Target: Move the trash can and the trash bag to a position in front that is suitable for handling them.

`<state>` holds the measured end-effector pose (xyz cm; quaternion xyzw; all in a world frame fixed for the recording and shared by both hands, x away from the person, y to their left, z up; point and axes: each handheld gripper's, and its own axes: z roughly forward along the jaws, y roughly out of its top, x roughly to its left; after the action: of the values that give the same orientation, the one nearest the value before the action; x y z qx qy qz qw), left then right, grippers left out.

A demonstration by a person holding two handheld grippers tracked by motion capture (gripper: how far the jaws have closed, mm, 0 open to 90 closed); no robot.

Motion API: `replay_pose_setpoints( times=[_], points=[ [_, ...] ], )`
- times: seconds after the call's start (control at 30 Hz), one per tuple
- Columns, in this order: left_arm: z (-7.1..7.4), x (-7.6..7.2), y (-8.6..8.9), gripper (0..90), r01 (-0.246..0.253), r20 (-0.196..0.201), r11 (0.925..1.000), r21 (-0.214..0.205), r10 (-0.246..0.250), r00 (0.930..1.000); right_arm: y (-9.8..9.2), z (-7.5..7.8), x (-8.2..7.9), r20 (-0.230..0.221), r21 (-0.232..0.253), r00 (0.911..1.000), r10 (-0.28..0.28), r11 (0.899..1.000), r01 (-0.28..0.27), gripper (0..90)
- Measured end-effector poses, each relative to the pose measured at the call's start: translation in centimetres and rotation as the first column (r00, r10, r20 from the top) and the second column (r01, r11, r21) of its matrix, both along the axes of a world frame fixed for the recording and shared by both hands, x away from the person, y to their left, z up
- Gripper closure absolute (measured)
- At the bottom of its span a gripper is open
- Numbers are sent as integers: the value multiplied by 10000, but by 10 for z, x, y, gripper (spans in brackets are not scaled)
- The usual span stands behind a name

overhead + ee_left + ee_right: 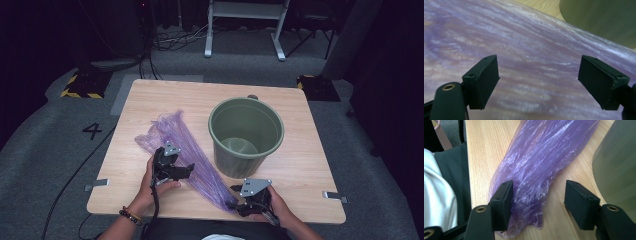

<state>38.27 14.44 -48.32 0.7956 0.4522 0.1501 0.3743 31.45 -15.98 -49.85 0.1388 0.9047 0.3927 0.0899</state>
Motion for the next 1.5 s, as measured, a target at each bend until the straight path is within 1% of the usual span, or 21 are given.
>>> replay_pose_setpoints(
  times=[0.17,0.27,0.57,0.6,0.63,0.73,0.87,0.9,0.93,1.03,1.07,1.1,1.13,1.17,1.2,1.23,1.27,1.3,1.4,1.43,1.5],
  points=[
    [-5,9,-8,178,-229,-132,9995,233,233,9996,0,0,0,6,23,10000,-6,10000,6,407],
    [-13,13,-10,200,-99,-334,9972,735,124,9994,0,-1,-1,77,45,10000,-25,10000,24,400],
    [-16,11,-9,230,108,0,9935,1133,-109,9999,-1,-1,0,226,9,9997,-120,9999,120,374],
    [-15,11,-8,246,405,-40,9925,1150,-403,9992,-2,0,-1,148,29,9999,42,10000,-42,453],
    [-15,11,-8,252,405,-40,9925,1150,-403,9992,-2,0,-1,148,29,9999,42,10000,-42,453],
    [-13,8,-7,257,779,42,9907,1112,-789,9969,-5,0,-2,109,85,9995,310,9995,-311,666],
    [-7,0,-10,243,1525,534,9852,777,-1569,9862,-6,0,-2,50,112,9991,412,9991,-413,769],
    [-2,-7,-14,240,2119,873,9748,692,-2176,9721,-8,0,-1,75,138,9993,361,9992,-362,806],
    [-2,-7,-14,239,2119,873,9748,692,-2176,9721,-9,0,0,74,163,9994,341,9993,-342,810],
    [2,-17,-24,227,3285,1136,9421,681,-3344,9356,-11,0,2,2,253,9996,283,9993,-283,817],
    [2,-21,-31,229,3909,1052,9165,846,-3983,9112,-11,0,2,-1,277,9996,271,9992,-270,817],
    [2,-21,-31,226,3909,1052,9165,846,-3983,9112,-11,0,3,26,300,9997,254,9992,-255,817],
    [1,-24,-36,228,4321,1031,8966,972,-4409,8916,-11,0,4,-5,364,9998,215,9991,-215,817],
    [0,-26,-40,228,4582,896,8832,1003,-4666,8799,-11,0,4,-5,364,9998,215,9991,-215,817],
    [-3,-31,-48,221,5150,757,8473,1296,-5263,8469,-12,1,5,-33,399,9998,197,9990,-195,816],
    [-3,-31,-48,230,5150,757,8473,1296,-5263,8469,-12,1,5,-33,399,9998,197,9990,-195,816],
    [-6,-35,-56,229,5620,578,8134,1501,-5747,8163,-13,3,6,-76,509,9998,189,9985,-185,815],
    [-6,-35,-56,230,5620,578,8134,1501,-5747,8163,-13,3,6,-76,509,9998,189,9985,-185,815],
    [-11,-38,-66,237,5919,446,7848,1836,-6081,7926,-14,7,8,-219,863,9995,232,9960,-212,816],
    [-11,-38,-66,237,5919,446,7848,1836,-6081,7926,-14,7,8,-219,863,9995,232,9960,-212,816],
    [-13,-40,-70,237,6014,518,7763,1885,-6194,7833,-13,10,7,-221,1057,9992,337,9939,-312,817]
  ],
)
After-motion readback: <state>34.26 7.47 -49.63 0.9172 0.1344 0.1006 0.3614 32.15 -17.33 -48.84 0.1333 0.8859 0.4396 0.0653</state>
